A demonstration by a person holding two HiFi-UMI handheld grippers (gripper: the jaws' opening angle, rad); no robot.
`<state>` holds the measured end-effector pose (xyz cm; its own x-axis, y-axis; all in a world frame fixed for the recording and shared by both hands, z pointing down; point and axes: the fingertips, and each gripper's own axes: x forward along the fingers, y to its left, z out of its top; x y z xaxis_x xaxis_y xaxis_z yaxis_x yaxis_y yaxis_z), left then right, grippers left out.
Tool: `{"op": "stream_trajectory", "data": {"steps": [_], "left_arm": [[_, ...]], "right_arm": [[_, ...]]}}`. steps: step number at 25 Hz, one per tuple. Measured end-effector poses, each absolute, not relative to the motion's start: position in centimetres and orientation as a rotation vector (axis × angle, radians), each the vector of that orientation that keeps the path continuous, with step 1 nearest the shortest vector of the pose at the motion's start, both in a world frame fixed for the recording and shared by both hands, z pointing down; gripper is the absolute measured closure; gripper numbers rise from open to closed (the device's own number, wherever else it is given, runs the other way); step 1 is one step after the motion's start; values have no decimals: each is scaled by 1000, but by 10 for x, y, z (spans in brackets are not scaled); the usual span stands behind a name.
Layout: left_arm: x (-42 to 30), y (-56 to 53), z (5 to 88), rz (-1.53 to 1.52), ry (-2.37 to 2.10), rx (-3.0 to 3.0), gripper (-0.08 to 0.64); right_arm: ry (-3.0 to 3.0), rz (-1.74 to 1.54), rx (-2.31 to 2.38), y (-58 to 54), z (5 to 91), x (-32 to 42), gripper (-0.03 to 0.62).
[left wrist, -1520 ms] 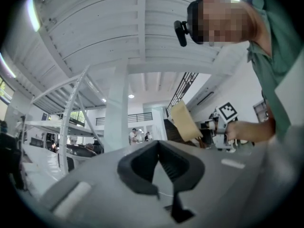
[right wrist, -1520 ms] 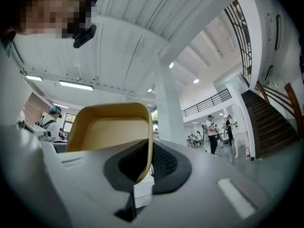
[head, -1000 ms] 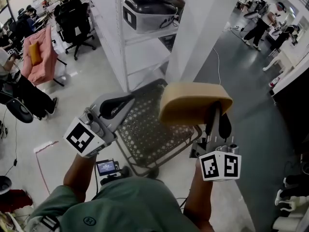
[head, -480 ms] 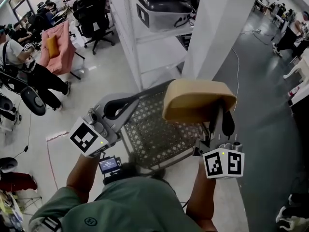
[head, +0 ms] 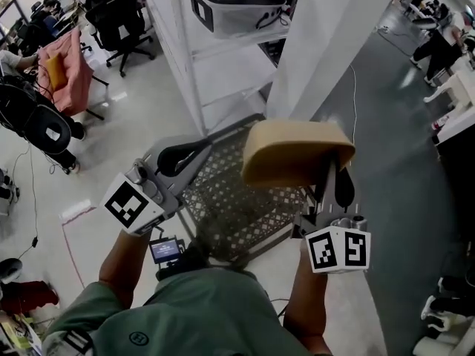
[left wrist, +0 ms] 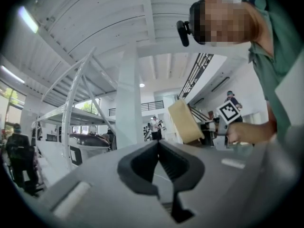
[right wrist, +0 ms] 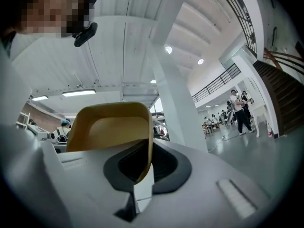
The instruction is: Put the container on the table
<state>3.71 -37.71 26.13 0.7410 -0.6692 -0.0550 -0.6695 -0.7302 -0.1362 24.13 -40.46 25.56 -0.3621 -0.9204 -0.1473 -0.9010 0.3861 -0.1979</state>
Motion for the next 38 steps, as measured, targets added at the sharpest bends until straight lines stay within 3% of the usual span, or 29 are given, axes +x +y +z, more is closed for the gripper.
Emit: {"op": "stream_trajectory", "data": {"steps": [17,38], "left_arm": [[6,-507,329,-31,1076,-2922,557],[-30,-577,477,-154,1212,-3030,557]], "right_arm": [[2449,-310,-1756,-529,337,214,584],[2537,-648,-1879,-627,523,193,584]]}}
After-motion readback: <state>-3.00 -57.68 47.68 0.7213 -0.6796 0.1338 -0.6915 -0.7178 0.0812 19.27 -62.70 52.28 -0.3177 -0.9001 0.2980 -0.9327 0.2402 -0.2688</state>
